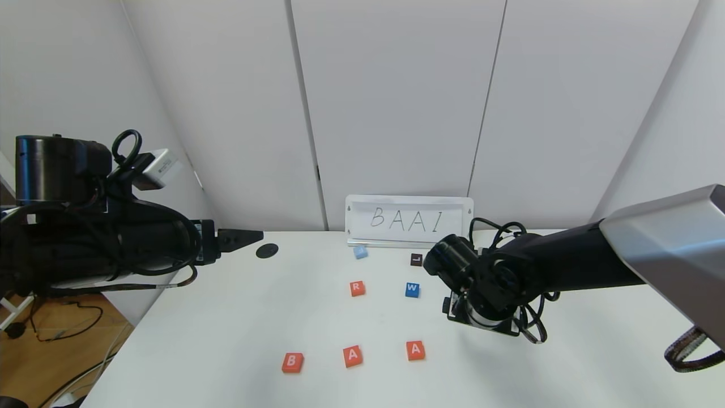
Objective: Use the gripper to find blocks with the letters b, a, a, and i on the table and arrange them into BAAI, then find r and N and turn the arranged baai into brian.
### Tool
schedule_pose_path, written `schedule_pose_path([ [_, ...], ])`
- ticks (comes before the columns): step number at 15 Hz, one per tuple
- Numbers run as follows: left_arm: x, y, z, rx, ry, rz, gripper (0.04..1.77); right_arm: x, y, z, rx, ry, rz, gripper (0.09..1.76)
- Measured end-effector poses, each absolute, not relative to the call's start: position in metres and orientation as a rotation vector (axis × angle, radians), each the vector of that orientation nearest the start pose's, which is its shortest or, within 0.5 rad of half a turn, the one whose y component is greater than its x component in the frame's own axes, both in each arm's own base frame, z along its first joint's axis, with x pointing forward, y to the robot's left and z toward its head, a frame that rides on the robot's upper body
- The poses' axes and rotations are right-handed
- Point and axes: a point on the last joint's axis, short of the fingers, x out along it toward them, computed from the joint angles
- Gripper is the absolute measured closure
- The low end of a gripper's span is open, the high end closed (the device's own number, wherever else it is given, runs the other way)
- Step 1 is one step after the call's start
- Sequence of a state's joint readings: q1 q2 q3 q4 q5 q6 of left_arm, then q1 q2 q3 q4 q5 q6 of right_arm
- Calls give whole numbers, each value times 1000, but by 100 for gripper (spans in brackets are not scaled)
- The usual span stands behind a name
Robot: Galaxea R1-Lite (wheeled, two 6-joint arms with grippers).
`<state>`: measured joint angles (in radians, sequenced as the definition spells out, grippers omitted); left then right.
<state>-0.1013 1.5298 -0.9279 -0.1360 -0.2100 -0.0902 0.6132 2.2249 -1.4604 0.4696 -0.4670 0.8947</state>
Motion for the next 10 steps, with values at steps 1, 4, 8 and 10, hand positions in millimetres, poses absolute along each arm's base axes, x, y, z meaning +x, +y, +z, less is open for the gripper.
schedule_pose_path([
  [1, 264, -32, 217, -113, 480, -285, 9, 328, 215, 77, 196, 997, -364, 15],
  [4, 264, -32, 217, -113, 481, -285, 9, 331, 205, 76, 266, 997, -438, 15],
  [8, 264, -32, 217, -113, 481, -286, 9, 337, 193, 74, 344, 988, -510, 15],
  [10, 264, -32, 217, -113, 481, -286, 9, 340, 188, 74, 377, 980, -534, 15],
])
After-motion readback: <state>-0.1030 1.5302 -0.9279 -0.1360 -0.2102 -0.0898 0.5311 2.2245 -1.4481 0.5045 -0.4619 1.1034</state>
